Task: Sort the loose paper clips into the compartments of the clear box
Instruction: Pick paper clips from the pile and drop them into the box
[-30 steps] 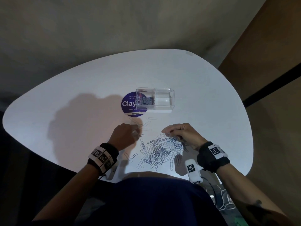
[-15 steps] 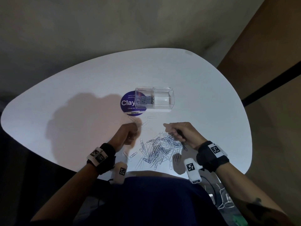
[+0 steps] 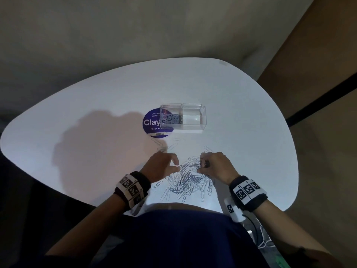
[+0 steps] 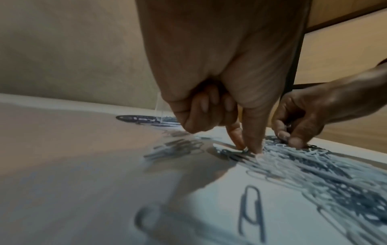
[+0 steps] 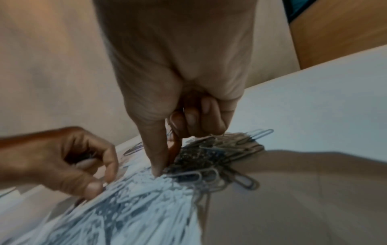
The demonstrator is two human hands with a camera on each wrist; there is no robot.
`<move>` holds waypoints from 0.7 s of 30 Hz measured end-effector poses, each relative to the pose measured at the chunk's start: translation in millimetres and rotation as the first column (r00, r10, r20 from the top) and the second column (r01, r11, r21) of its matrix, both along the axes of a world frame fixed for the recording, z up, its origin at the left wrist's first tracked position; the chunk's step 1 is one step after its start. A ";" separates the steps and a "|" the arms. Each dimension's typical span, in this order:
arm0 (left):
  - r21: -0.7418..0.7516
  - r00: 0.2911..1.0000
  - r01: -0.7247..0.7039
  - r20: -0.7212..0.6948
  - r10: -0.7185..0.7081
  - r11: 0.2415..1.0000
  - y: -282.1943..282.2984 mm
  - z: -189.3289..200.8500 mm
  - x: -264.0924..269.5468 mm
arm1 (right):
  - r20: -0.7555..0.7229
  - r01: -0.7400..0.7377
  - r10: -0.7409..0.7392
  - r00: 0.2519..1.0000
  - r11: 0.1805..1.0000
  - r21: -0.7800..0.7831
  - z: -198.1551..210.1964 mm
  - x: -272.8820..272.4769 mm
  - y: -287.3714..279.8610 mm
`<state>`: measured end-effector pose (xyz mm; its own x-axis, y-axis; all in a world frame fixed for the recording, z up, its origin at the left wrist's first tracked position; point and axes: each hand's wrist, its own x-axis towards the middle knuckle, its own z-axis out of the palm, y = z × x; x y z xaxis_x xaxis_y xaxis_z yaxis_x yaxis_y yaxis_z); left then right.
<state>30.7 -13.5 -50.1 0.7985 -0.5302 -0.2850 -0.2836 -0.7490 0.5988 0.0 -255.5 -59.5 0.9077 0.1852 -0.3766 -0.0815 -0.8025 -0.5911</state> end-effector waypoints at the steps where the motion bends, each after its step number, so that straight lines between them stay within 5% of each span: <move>1: 0.010 1.000 0.020 0.014 -0.020 1.000 1.2 -3.3 -1.4 | -0.007 0.018 -0.018 1.000 0.999 0.037 -1.1 1.3 -1.3; 6: -0.019 1.000 -0.001 0.022 0.001 1.000 3.3 -7.9 -0.3 | -0.090 0.142 -0.121 0.989 0.948 0.285 1.5 5.9 -11.1; 9: -0.068 0.985 -0.145 -0.101 0.138 0.987 0.9 -3.7 3.4 | -0.261 0.296 -0.179 0.949 0.790 0.536 16.4 4.9 -11.9; 12: -0.128 0.902 -0.306 -0.355 0.245 0.943 3.5 0.2 5.5 | -0.440 0.470 -0.217 0.871 0.627 0.621 30.5 7.1 -8.2; 15: -0.286 0.633 -0.599 -0.741 0.224 0.748 4.7 11.6 4.2 | -0.619 0.633 -0.190 0.762 0.421 0.650 37.7 13.8 1.0; 17: -0.338 0.544 -0.703 -0.822 0.167 0.625 4.8 19.0 4.6 | -0.698 0.705 -0.164 0.697 0.334 0.626 44.4 21.7 10.2; 19: -0.353 0.501 -0.770 -0.850 0.162 0.531 4.4 21.7 7.6 | -0.717 0.725 -0.171 0.676 0.331 0.604 52.2 34.6 21.1; 21: -0.336 0.471 -0.812 -0.860 0.196 0.477 3.9 20.1 12.4 | -0.690 0.696 -0.205 0.694 0.438 0.569 59.9 52.9 33.3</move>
